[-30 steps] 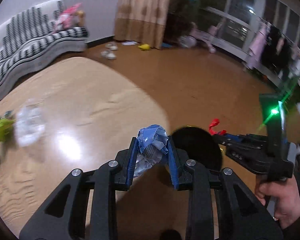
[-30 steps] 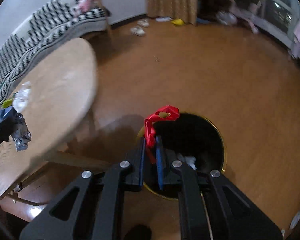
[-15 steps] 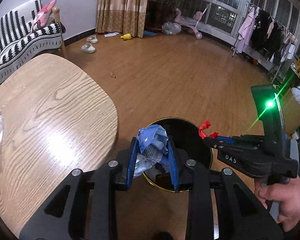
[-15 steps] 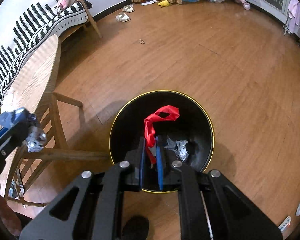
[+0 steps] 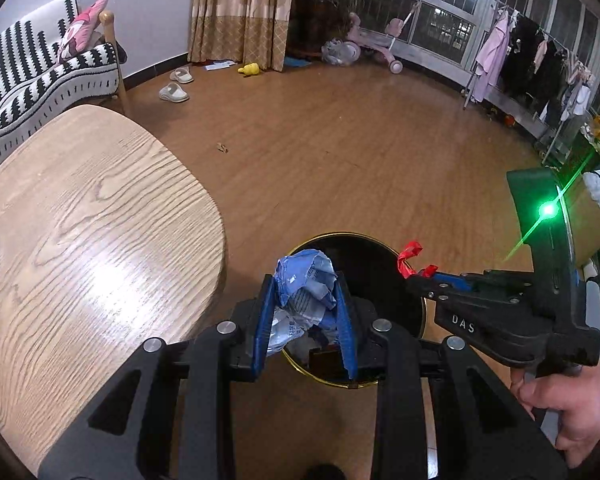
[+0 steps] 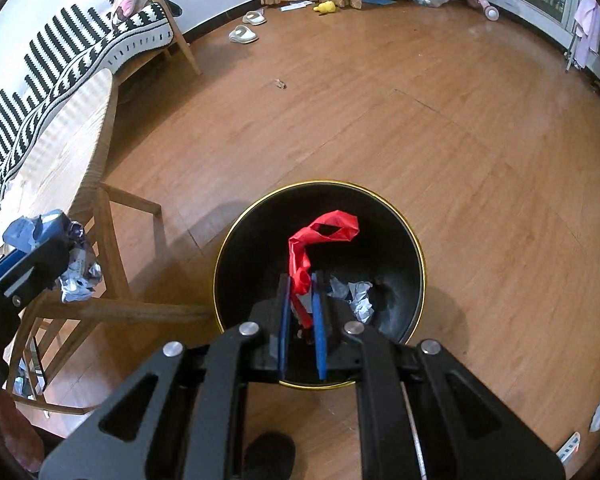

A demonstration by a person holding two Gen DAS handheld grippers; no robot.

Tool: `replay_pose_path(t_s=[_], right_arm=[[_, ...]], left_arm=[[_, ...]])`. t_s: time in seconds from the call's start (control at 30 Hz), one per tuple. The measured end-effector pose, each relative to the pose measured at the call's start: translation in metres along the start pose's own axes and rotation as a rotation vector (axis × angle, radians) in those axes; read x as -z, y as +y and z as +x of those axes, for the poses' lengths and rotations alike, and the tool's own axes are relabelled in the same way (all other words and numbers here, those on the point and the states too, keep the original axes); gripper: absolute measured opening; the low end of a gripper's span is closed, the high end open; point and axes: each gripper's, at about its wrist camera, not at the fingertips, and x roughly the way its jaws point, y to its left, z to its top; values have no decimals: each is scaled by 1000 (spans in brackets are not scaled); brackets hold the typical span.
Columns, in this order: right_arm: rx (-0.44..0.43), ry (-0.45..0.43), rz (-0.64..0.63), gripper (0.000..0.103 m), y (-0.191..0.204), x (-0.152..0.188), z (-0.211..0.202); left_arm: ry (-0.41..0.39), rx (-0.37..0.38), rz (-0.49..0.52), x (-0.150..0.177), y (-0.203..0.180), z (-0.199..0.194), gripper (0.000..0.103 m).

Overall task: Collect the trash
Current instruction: 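Open both grippers over the bin, dropping the blue wrapper and red ribbon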

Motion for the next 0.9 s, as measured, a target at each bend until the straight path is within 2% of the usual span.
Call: replay_pose_path(t_s=[0.2, 0.23, 0.27, 0.33, 0.53, 0.9], right_arm=[[-10, -5, 32, 12, -6, -2, -3], [-11, -6, 38, 22, -8, -2, -3], [-13, -12, 46, 47, -10, -4, -5], [-10, -41, 52, 72, -11, -5, -10], [8, -68, 78, 72, -14, -7, -17], [31, -142, 193, 76, -46, -4, -39]], left_arm=[[7, 2, -7, 0, -2, 4, 28], [8, 2, -7, 0, -2, 5, 28], [10, 2, -6, -1, -3, 6, 28], [13, 6, -6, -2, -5, 8, 28], [30, 28, 0, -4, -11, 19, 28], [35, 129, 8, -14, -33, 54, 30]])
